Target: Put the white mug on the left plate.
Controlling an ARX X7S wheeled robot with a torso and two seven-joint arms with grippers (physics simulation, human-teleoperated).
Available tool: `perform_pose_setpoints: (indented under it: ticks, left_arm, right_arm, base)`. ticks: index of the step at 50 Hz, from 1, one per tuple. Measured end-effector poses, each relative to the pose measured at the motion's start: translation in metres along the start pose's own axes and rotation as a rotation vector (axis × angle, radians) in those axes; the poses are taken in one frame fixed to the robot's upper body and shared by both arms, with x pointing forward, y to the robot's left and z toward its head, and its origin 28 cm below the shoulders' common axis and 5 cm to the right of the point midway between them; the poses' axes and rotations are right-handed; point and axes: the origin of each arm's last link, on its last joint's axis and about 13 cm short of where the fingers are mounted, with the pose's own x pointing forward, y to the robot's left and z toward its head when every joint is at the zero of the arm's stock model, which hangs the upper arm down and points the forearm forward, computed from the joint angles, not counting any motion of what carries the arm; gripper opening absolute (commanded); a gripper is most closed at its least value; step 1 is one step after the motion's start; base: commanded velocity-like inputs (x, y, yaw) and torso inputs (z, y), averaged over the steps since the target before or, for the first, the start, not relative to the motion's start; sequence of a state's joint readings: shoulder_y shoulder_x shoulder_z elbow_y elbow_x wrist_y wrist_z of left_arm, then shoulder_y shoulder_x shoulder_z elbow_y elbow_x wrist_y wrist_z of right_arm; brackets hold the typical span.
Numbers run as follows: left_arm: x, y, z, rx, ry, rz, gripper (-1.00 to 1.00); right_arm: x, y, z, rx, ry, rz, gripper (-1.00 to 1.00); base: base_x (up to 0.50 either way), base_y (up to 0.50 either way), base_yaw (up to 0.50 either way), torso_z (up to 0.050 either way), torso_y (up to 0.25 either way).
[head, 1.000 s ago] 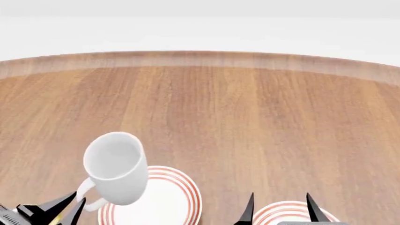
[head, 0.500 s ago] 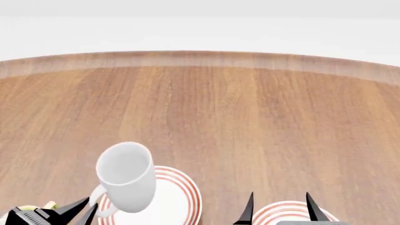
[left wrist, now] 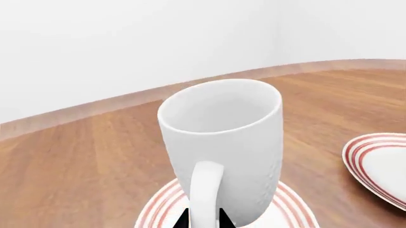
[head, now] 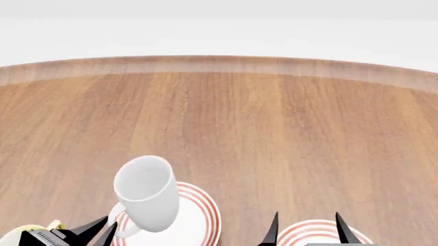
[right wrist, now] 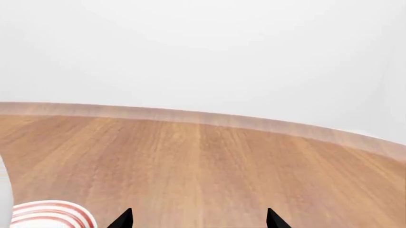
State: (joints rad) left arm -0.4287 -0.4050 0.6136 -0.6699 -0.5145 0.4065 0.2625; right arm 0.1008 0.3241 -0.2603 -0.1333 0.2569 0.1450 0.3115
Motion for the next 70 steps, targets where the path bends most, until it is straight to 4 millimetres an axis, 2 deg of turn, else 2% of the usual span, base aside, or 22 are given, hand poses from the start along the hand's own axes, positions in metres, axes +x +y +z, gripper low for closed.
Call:
perform_pose_setpoints:
  ticks: [36, 62, 63, 70]
  left_arm:
    - [0.022, -0.004, -0.022, 0.007, 0.053, 0.044, -1.0]
    - [0.026, -0.008, -0.028, -0.007, 0.086, 0.061, -1.0]
    - [0.026, -0.008, -0.028, -0.007, 0.087, 0.064, 1.0]
    - [0.028, -0.007, -0.026, -0.017, 0.081, 0.087, 1.0]
  right_arm:
    - [-0.002, -0.002, -0.002, 0.005, 0.0, -0.006, 1.0]
    - [-0.003, -0.003, -0.004, 0.008, 0.002, -0.01, 1.0]
    - [-0.003, -0.003, -0.004, 0.008, 0.001, -0.01, 1.0]
    - [-0.003, -0.003, -0.003, 0.008, 0.0, -0.01, 1.0]
  base:
    - [0.0, 0.0, 0.0, 0.0, 0.0]
    - [0.0, 0.0, 0.0, 0.0, 0.0]
    - [0.0, 0.0, 0.0, 0.0, 0.0]
    - [0.0, 0.0, 0.0, 0.0, 0.0]
